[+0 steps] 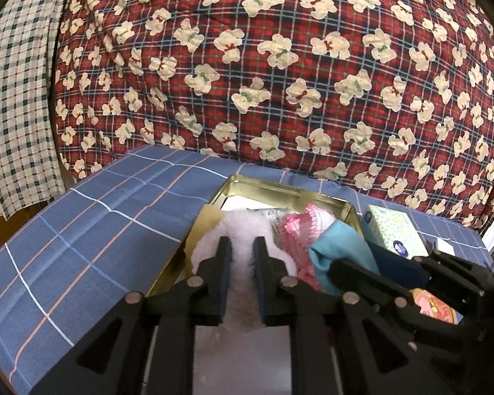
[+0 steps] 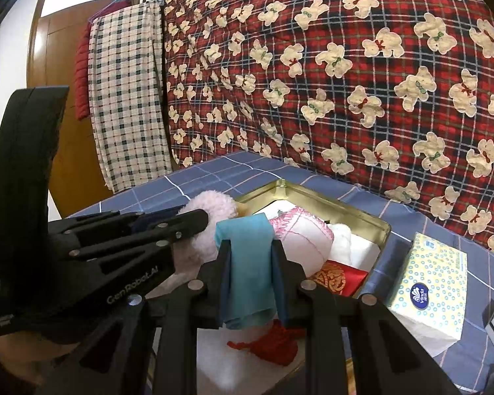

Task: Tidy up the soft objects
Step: 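Lower the teal cloth and pink puff into the tray and open both tools, then move both tools back toward the sponge block and green tissue pack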

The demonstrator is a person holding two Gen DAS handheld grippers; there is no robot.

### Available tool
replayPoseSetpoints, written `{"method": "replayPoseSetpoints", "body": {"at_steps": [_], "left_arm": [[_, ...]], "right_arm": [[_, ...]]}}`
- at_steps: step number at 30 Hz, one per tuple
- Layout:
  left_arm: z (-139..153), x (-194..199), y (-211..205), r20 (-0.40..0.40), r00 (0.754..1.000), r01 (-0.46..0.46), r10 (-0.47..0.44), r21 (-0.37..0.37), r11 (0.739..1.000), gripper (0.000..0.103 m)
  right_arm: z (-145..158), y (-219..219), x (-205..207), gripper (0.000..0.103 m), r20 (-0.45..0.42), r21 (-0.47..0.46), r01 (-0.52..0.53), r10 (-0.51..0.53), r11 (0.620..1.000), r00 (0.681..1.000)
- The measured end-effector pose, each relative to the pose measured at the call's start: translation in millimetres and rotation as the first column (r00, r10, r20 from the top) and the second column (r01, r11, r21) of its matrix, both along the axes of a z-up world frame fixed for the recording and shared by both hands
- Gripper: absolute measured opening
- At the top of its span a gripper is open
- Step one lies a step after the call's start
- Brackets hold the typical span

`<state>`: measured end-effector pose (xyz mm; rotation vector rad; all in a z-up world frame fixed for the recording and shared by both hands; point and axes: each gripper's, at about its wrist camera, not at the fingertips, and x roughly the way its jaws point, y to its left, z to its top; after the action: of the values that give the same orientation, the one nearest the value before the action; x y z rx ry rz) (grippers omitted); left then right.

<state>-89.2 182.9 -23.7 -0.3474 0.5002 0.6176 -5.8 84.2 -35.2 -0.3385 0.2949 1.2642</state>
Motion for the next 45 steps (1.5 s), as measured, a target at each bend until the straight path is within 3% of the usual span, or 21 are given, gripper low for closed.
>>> {"method": "replayPoseSetpoints", "body": {"at_steps": [6, 11, 13, 21, 27, 30, 35, 38, 42, 45], "left_arm": [[1.5, -4.5, -1.1, 0.001, 1.000, -0.013, 0.013, 0.012, 1.000, 0.019], [5.9, -7.9, -0.5, 0.012, 0.999, -0.042, 0.041, 0.022, 0.999, 0.058], [7.7, -10.1, -0.2, 0.021, 0.999, -0.049, 0.049, 0.024, 0.998, 0.064], [10.1, -7.3, -5.3, 0.028, 0.999, -0.027, 0.026, 0.013, 1.000, 0.068], [20.3, 8.5, -25.6, 0.034, 0.999, 0.017, -0.018, 0.034, 0.999, 0.075], [26.0, 17.8, -37.8, 0.041, 0.998, 0.055, -0.056, 0.042, 0.998, 0.084], [38.8, 41.7, -69.4, 0.043, 0.986, 0.160, -0.163, 0.058, 0.985, 0.091], [45.1, 60.5, -88.4, 0.046, 0.972, 0.226, -0.228, 0.044, 0.973, 0.095], [49.7, 95.0, -115.7, 0.034, 0.949, 0.311, -0.312, 0.026, 0.950, 0.097], [49.4, 118.6, -136.8, 0.012, 0.935, 0.355, -0.356, 0.042, 0.934, 0.097]], "right_arm": [[-0.2, -1.9, -1.7, 0.035, 0.017, 0.006, 0.004, -0.004, 1.000, 1.000], [3.1, -5.7, -2.4, 0.037, 0.032, 0.027, 0.006, -0.007, 1.000, 0.999], [4.3, -8.0, -0.8, 0.042, 0.030, 0.033, 0.014, -0.015, 0.999, 0.999], [7.8, -17.1, 5.2, 0.043, 0.027, 0.059, 0.047, -0.048, 0.997, 0.998], [14.2, -34.2, 14.2, 0.044, 0.032, 0.091, 0.101, -0.105, 0.991, 0.994], [20.4, -46.8, 25.0, 0.048, 0.032, 0.110, 0.162, -0.166, 0.981, 0.986], [30.3, -82.9, 53.8, 0.051, 0.030, 0.127, 0.283, -0.289, 0.951, 0.957], [31.0, -114.1, 81.9, 0.057, 0.035, 0.107, 0.389, -0.394, 0.915, 0.918], [18.3, -154.8, 137.2, 0.058, 0.003, -0.040, 0.538, -0.539, 0.842, 0.843], [4.5, -187.0, 175.9, 0.058, -0.088, -0.146, 0.584, -0.599, 0.798, 0.796]]}}
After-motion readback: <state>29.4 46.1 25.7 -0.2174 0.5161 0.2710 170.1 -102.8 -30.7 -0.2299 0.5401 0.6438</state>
